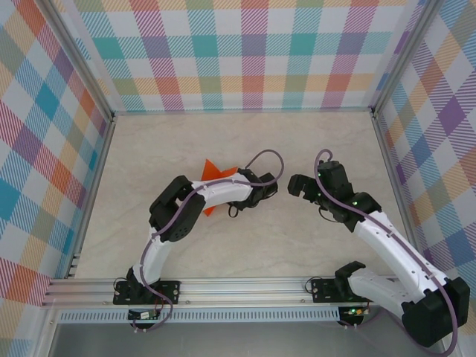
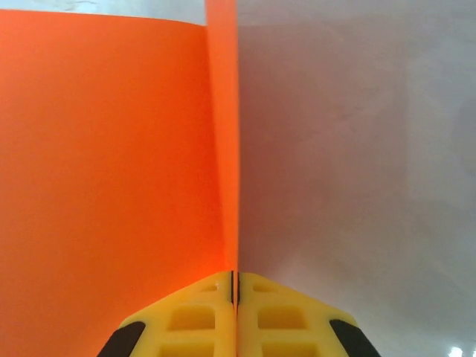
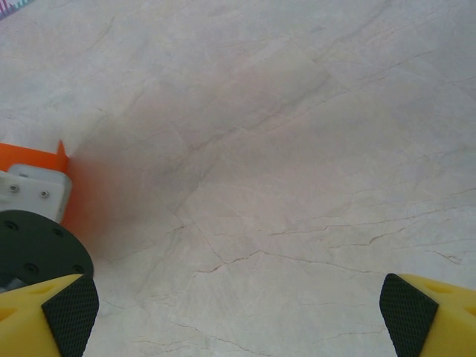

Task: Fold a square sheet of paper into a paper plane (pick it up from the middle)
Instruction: Turn over the paper at the center of the table, then move the paper to the center of the table.

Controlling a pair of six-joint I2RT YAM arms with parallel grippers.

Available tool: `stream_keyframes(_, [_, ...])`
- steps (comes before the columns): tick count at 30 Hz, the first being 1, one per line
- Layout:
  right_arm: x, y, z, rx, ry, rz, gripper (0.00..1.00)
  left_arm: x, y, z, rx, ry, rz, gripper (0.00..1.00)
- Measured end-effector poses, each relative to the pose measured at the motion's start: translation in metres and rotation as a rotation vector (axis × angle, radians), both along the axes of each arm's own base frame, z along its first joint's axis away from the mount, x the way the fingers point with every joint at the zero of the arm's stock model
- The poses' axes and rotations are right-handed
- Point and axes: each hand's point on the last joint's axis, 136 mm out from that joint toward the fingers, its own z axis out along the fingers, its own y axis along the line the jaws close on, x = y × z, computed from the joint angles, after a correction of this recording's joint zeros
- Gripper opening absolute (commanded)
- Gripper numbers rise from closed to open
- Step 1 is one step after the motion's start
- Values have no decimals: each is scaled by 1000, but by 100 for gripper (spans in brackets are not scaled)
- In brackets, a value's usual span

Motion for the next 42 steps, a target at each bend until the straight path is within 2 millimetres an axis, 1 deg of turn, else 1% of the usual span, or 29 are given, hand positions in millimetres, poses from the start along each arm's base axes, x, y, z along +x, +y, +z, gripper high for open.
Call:
stream_keyframes(3, [0,-1,0,6,3,-1,100,-7,-11,-12,-30,30,-9,6])
stream_keyframes(5, [0,-1,-1,6,7,-2,100,-10,-15,-17,-54,48,-6,15])
stream_keyframes(7, [-1,-2,-2,5,15,-3,100,-12,-20,-21,-92,61,4,28])
stream_keyframes(9, [-2,-3,-3,3,21,-6,100,-14,-25,-23,-128,74,8,35])
stream_keyframes(10, [-2,-4,-4,4,24,-7,100,-16,-28,-22,-148,80,7,41])
stream_keyframes(12, [-2,-5,-4,4,25,-12,100,-21,-34,-18,-229,99,14,46])
stream_keyframes(15, [0,-5,-2,16,34,-19,100,-31,-52,-1,-400,129,9,53])
stream_keyframes(17, [4,-5,0,24,37,-22,100,-37,-65,18,-535,138,5,59])
stream_keyframes(20, [8,-1,0,40,51,-18,100,-46,-80,56,-742,138,-9,72])
stream_keyframes(22, [10,3,-5,50,70,-5,100,-48,-82,80,-855,130,-11,79])
stream_keyframes(23, [11,6,-8,55,84,4,100,-47,-81,90,-895,122,-11,83])
stream_keyframes(24, [13,10,-11,60,101,14,99,-44,-75,101,-940,108,0,86])
stream_keyframes(25, [15,14,-15,68,121,26,97,-40,-67,109,-976,92,21,92])
stream_keyframes(26, [18,19,-19,78,141,38,96,-36,-58,114,-999,74,43,97])
stream_keyframes(27, [21,27,-22,97,164,54,95,-30,-44,117,-1017,52,84,100])
stream_keyframes(30, [32,55,-34,139,222,112,95,-17,-1,115,-1010,-15,207,100])
stream_keyframes(32, [33,82,-43,146,262,170,95,-12,30,108,-984,-51,299,100])
stream_keyframes(34, [32,118,-51,148,295,248,93,-11,59,99,-955,-73,388,100])
stream_keyframes(37, [29,171,-60,159,333,347,91,-15,93,89,-928,-101,489,100])
stream_keyframes(40, [26,213,-70,162,364,410,85,-20,119,86,-924,-126,570,100])
stream_keyframes(42, [25,238,-77,165,382,437,83,-21,134,87,-934,-150,621,100])
